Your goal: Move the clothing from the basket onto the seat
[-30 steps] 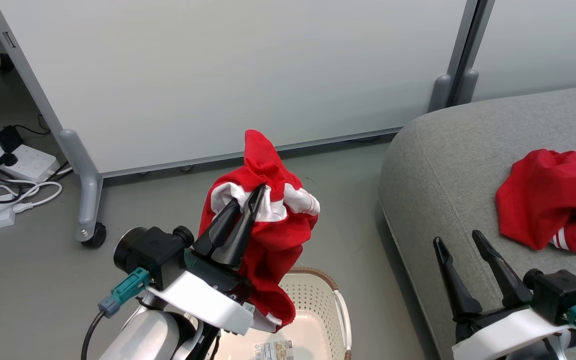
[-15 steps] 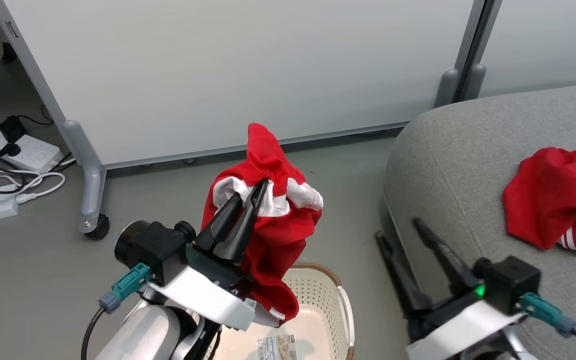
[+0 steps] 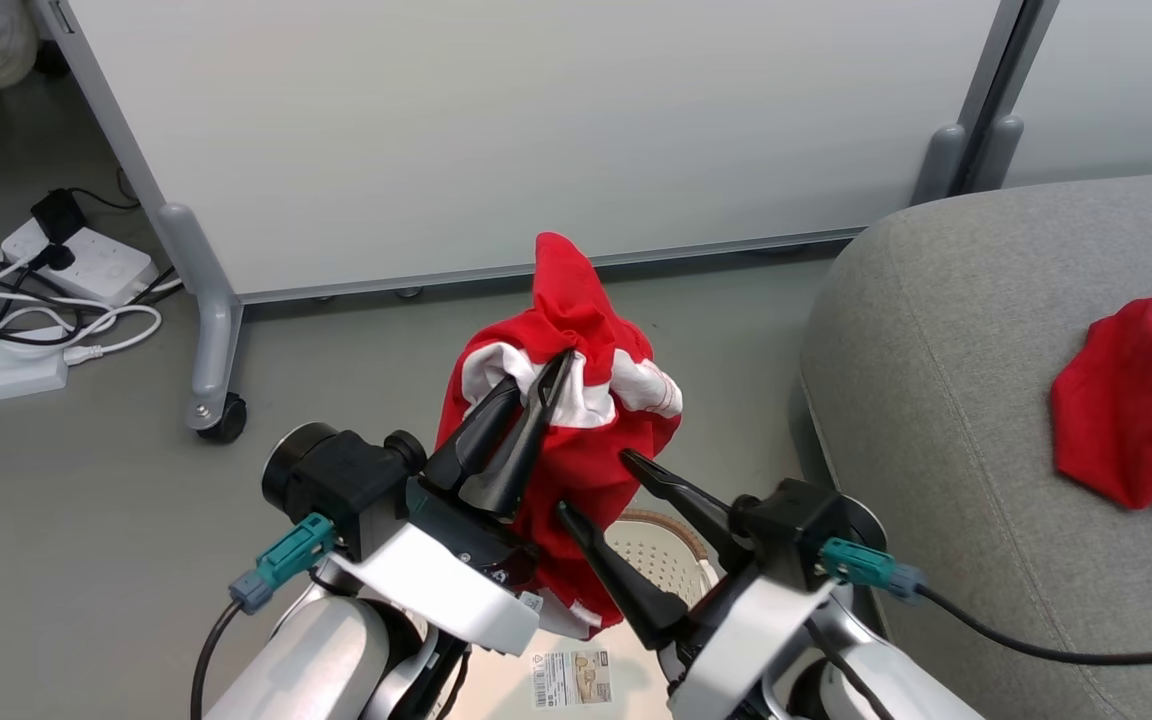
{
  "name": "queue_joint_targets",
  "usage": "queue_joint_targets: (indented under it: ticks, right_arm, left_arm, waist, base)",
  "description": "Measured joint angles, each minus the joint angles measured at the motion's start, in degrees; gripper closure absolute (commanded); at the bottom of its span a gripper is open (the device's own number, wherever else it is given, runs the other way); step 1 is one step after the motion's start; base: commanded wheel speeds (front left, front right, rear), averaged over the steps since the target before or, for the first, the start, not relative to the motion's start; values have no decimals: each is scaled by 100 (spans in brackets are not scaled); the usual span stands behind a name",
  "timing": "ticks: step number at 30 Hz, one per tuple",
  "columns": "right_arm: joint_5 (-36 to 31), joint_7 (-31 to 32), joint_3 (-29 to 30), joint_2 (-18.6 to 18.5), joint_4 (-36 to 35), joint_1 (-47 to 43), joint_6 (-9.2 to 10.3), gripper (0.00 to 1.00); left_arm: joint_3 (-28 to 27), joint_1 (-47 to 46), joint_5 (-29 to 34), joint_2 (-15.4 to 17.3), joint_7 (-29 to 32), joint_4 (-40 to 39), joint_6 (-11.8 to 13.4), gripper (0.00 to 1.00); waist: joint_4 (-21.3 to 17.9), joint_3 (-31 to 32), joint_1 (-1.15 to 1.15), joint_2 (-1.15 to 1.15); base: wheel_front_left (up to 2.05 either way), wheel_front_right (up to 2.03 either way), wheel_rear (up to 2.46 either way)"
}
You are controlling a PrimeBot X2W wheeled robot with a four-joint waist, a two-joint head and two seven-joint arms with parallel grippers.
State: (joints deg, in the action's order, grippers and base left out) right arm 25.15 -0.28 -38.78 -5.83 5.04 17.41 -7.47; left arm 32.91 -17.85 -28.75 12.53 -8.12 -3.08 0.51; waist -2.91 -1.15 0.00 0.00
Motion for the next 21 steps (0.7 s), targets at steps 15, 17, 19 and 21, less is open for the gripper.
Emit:
queue_joint_targets:
  ticks: [15,17,19,21]
  right_arm:
    - [146,-642,-675,232,1519,1089,-1,100]
    - [218,-725,-695,235,1577,1144,-1,100]
    - [281,-810,-671,237,1608,1149,-1,100]
    - [328,-889,-604,230,1612,1149,-1,100]
  left_arm:
    - [135,-81,7,-31,2,38,-44,100]
    - [135,-82,8,-27,-5,42,-33,100]
    - [133,-82,7,-23,14,67,8,78]
    - [118,-81,10,-23,12,68,70,33]
  waist:
    - [146,-64,0,0]
    - [146,-65,0,0]
    - [141,-60,0,0]
    - [128,-59,0,0]
  base:
    - [0,0,0]
    - [0,0,0]
    - [0,0,0]
    - [0,0,0]
